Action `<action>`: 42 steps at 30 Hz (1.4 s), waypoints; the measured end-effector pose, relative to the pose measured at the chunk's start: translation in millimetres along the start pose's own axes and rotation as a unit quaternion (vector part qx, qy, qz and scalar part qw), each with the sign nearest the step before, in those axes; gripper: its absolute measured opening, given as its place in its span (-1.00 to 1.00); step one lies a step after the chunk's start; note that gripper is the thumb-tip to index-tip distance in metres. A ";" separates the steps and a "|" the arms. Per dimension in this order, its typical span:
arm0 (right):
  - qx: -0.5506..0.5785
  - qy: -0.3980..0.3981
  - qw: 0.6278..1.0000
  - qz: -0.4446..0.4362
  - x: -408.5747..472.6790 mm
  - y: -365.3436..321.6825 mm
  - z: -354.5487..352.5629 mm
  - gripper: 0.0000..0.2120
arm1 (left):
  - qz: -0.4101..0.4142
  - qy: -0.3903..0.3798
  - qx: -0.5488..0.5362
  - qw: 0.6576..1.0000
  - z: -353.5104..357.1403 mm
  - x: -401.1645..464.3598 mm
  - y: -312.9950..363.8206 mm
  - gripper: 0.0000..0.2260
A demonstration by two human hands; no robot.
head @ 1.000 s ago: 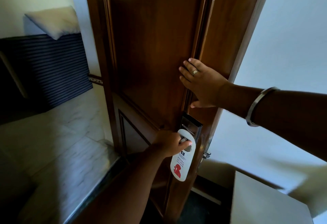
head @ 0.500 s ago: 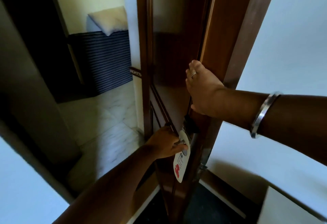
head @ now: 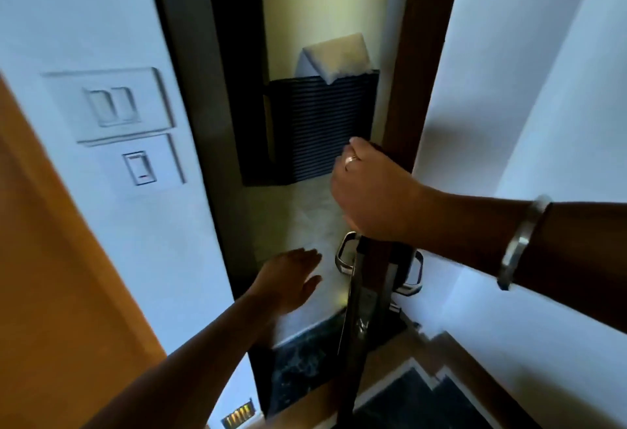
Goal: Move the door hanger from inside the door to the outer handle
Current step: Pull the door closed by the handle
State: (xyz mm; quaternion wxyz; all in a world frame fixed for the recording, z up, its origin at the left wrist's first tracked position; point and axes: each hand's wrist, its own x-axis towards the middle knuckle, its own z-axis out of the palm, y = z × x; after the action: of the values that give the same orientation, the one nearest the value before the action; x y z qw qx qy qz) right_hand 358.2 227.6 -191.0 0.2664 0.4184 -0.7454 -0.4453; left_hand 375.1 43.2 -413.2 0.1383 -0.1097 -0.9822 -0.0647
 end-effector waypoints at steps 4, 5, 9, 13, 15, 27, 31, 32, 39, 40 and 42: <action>0.039 0.272 0.962 0.010 27.3 -10.4 24.5 -0.35 | -0.087 0.085 0.006 0.993 -41.6 -39.3 -33.6 -0.40; 0.041 0.308 0.950 0.025 35.6 -12.1 35.3 -0.33 | -0.100 0.120 0.005 0.988 -51.6 -45.0 -36.8 -0.39; 0.063 0.390 0.914 0.090 79.6 -12.3 75.1 -0.23 | -0.157 0.240 0.023 0.958 -86.9 -44.8 -39.1 -0.31; 0.124 0.305 0.933 0.147 113.0 -12.6 104.2 -0.11 | -0.153 0.289 0.073 0.942 -106.9 -26.4 -32.2 -0.26; 0.177 0.286 0.928 0.160 143.6 -3.4 120.7 -0.09 | -0.168 0.304 0.146 0.926 -114.3 -2.6 -38.1 -0.24; 0.359 0.319 0.865 0.149 303.2 55.4 140.5 0.01 | -0.337 0.233 0.337 0.848 -164.7 156.7 -130.9 -0.20; 0.392 0.315 0.855 0.124 333.9 54.0 146.5 -0.01 | -0.392 0.210 0.297 0.845 -162.9 178.8 -156.3 -0.16; 0.397 0.316 0.853 0.122 342.1 51.9 150.2 -0.02 | -0.402 0.202 0.290 0.845 -161.0 183.7 -163.2 -0.14; 0.393 0.295 0.861 0.132 402.3 40.4 163.4 -0.09 | -0.468 0.164 0.240 0.834 -161.5 221.1 -205.1 -0.03; 0.397 0.297 0.859 0.129 409.6 39.5 166.3 -0.11 | -0.466 0.165 0.226 0.839 -163.2 224.1 -210.9 -0.02; 0.399 0.312 0.853 0.129 425.8 38.7 170.6 -0.13 | -0.466 0.162 0.220 0.842 -167.1 231.2 -226.2 0.00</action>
State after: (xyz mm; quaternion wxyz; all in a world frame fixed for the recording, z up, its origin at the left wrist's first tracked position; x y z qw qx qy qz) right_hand -4.4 -54.0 -224.9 0.3501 0.5060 -0.7840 0.0825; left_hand 148.5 -156.3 -209.7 0.2695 0.4060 -0.8696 0.0795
